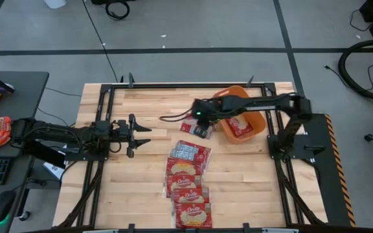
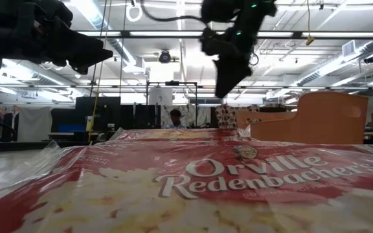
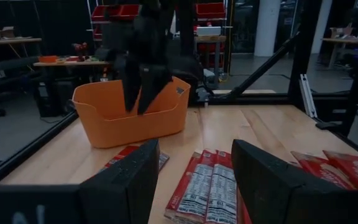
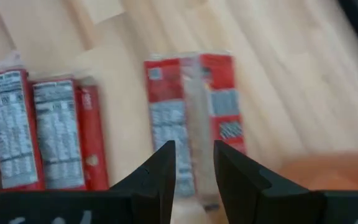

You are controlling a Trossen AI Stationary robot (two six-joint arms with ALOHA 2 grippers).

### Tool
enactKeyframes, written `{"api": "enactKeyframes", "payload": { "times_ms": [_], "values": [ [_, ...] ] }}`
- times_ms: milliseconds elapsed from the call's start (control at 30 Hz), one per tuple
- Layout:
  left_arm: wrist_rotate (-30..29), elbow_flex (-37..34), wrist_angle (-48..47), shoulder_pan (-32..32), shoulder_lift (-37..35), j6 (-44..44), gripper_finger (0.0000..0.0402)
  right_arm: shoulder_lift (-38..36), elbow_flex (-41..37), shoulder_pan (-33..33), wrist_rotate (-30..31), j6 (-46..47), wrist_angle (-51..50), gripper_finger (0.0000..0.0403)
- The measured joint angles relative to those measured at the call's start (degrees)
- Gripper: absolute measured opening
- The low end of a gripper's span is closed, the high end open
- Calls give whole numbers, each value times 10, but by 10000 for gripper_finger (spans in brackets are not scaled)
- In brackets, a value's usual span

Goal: Sort popcorn bags into baskets
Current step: Put the red popcorn bag into the orange bin

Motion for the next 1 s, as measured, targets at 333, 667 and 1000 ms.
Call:
{"api": "enactKeyframes", "payload": {
  "times_ms": [333,667,1000],
  "values": [
    [0,0,-1,0,0,0,206,168,170,-55,-43,-96,-110,143],
    [0,0,-10,0,0,-18,206,234,188,-121,-34,-123,-181,176],
    [0,0,-23,0,0,-21,206,233,190,-153,-89,-182,-165,176]
  ]
}}
